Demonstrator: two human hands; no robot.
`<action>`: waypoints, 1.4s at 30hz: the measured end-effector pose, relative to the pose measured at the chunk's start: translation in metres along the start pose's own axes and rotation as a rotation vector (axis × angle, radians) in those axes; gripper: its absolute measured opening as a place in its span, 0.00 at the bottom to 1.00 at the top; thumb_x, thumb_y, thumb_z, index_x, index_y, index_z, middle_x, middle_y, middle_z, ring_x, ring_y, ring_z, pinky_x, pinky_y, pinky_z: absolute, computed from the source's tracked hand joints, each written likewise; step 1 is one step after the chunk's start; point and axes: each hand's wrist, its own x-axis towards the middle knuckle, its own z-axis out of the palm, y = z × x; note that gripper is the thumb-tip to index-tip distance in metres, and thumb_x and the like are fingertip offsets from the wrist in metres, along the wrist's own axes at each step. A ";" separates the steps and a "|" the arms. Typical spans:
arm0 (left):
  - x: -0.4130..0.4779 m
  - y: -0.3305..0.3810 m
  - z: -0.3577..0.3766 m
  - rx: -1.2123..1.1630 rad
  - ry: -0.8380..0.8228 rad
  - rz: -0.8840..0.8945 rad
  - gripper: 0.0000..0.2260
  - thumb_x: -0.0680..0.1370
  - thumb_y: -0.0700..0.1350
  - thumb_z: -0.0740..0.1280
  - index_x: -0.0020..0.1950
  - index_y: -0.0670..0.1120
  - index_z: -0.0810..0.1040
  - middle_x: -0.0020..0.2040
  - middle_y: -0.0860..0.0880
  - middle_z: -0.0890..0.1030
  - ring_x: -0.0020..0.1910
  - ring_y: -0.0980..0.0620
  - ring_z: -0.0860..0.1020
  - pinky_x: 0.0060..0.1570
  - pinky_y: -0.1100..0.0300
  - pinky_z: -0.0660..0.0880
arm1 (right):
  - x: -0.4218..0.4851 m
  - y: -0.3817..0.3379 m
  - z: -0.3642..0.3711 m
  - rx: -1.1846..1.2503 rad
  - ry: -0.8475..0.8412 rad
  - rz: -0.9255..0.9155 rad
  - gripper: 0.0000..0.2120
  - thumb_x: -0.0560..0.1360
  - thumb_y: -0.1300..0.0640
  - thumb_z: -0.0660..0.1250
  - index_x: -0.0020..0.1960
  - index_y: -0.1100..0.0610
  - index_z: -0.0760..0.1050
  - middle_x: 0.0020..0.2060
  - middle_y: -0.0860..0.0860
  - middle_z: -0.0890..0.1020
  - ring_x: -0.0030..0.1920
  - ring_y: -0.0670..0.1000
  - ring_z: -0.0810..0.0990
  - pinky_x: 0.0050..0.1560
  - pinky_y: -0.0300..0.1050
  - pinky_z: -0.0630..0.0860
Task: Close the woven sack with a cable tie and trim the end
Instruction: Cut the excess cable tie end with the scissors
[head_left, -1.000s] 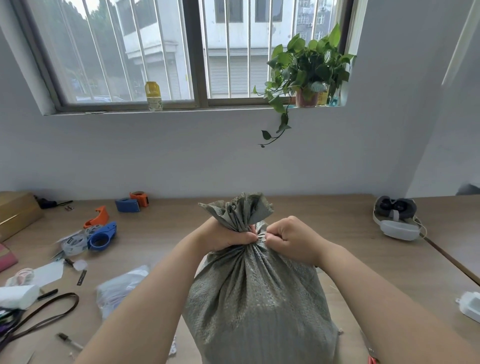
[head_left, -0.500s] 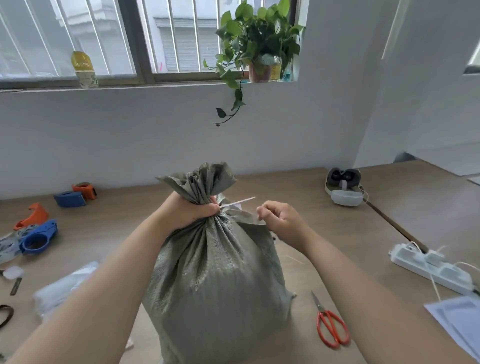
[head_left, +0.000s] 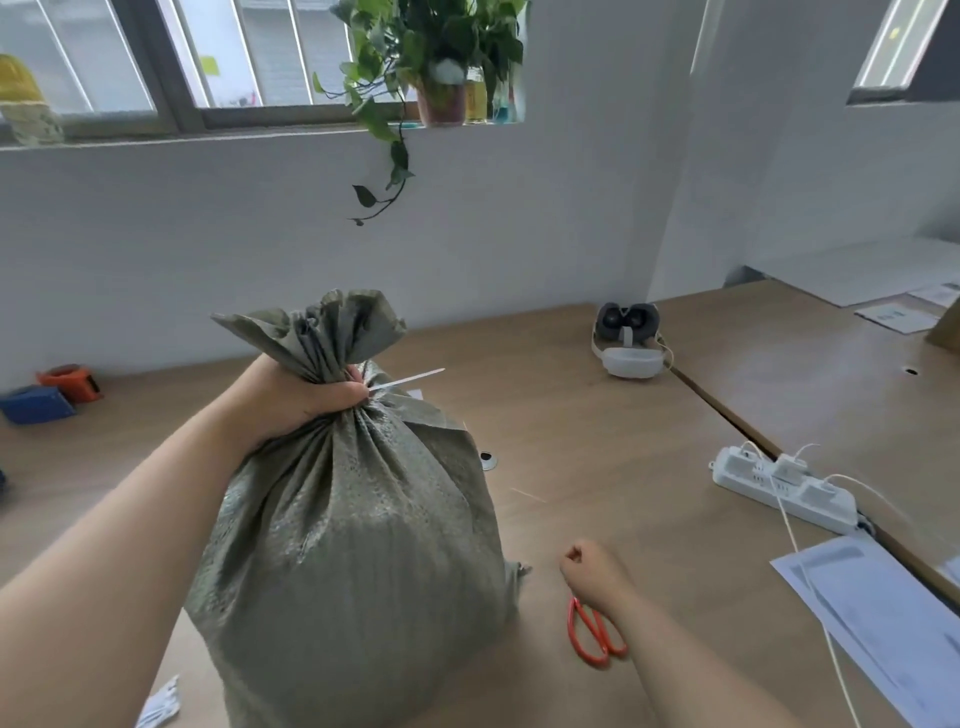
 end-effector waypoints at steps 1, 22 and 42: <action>0.001 0.001 0.001 0.012 0.006 -0.002 0.06 0.67 0.47 0.77 0.41 0.49 0.83 0.40 0.52 0.85 0.38 0.60 0.81 0.51 0.53 0.78 | 0.000 0.011 0.007 -0.054 -0.009 0.032 0.12 0.74 0.55 0.62 0.32 0.56 0.70 0.29 0.51 0.75 0.38 0.57 0.74 0.39 0.47 0.70; -0.003 0.005 0.007 0.013 -0.006 -0.021 0.03 0.67 0.49 0.72 0.38 0.51 0.82 0.37 0.56 0.84 0.39 0.61 0.80 0.46 0.62 0.73 | 0.001 0.060 0.054 -0.051 -0.023 0.225 0.13 0.75 0.44 0.63 0.40 0.53 0.73 0.40 0.52 0.80 0.50 0.56 0.82 0.45 0.43 0.74; 0.003 -0.004 -0.019 0.112 -0.088 -0.085 0.06 0.72 0.47 0.75 0.38 0.56 0.80 0.41 0.56 0.82 0.42 0.61 0.78 0.47 0.62 0.73 | -0.122 -0.166 -0.115 0.705 -0.189 -0.191 0.21 0.69 0.42 0.75 0.41 0.58 0.73 0.27 0.52 0.74 0.24 0.49 0.70 0.25 0.41 0.69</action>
